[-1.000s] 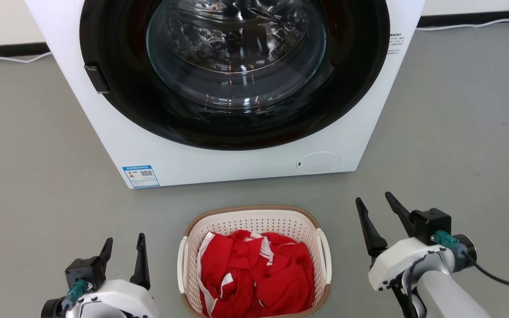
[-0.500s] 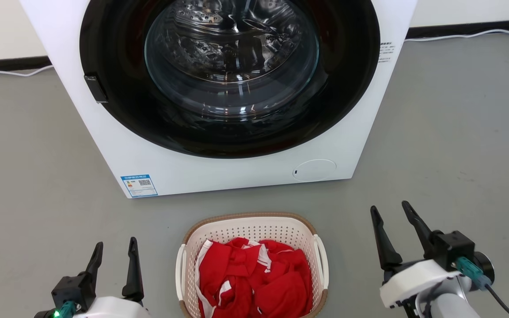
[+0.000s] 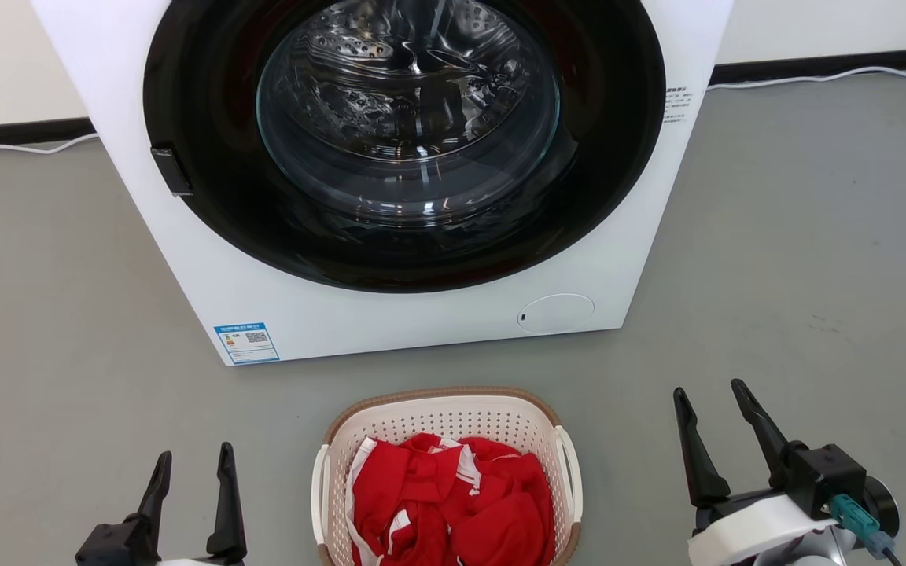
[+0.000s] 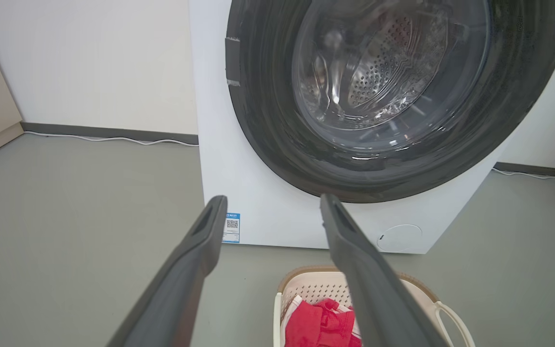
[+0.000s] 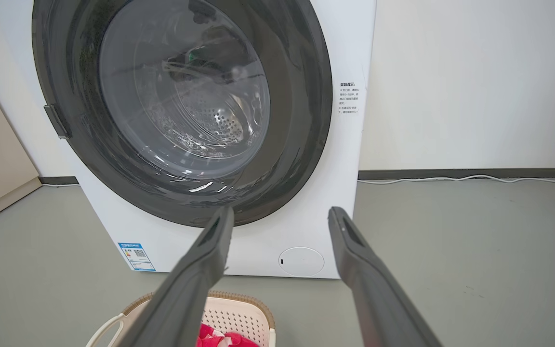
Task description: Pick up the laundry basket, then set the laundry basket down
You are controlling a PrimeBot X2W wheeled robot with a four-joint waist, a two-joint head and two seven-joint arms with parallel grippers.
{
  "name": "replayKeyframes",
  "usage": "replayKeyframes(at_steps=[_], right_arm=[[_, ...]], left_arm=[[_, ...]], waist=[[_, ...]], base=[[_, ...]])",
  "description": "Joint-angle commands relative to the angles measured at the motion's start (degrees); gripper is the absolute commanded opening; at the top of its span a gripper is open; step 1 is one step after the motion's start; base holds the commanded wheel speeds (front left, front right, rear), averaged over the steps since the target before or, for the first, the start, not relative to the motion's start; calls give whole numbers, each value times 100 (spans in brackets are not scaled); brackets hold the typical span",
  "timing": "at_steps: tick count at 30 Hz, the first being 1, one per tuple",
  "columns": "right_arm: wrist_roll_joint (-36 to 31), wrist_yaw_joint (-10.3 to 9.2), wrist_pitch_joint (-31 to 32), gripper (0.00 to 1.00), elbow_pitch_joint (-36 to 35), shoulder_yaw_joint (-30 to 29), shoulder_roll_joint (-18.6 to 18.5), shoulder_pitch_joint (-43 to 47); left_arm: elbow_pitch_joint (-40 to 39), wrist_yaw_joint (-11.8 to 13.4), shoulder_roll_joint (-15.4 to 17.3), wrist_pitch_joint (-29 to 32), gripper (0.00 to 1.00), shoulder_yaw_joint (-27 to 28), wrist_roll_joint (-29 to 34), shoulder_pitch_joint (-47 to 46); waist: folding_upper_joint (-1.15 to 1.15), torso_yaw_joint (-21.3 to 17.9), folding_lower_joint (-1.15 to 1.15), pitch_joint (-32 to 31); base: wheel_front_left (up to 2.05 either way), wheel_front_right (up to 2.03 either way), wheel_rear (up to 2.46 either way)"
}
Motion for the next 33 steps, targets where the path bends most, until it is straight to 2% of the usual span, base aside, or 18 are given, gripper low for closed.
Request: replayKeyframes(at_steps=[1,15,16,23,27,33], right_arm=[[-27,-6,-79,100,-193,106,-11,-7],[24,-6,-79,100,-224,132,-11,29],[2,0,0,0,-56,1,3,58],[213,0,42,0,152,9,47,220],[504,0,92,0,130,-10,25,226],[932,-1,167,0,115,-35,-2,215]], left_arm=[[-195,-41,42,-52,100,195,79,-39],[-325,-74,36,-52,100,149,14,43],[-178,-61,-2,0,0,-20,4,88],[100,-75,-73,80,0,-21,-205,146],[99,-86,-70,148,0,7,-455,126],[110,-103,-64,244,0,51,-827,79]], waist=[[0,1,0,-2],[0,22,0,-6],[0,23,0,-6],[0,30,2,-13],[0,44,13,-37],[0,62,0,-38]], base=[[0,0,0],[0,0,0],[0,0,0],[0,0,0],[0,0,0],[0,0,0]])
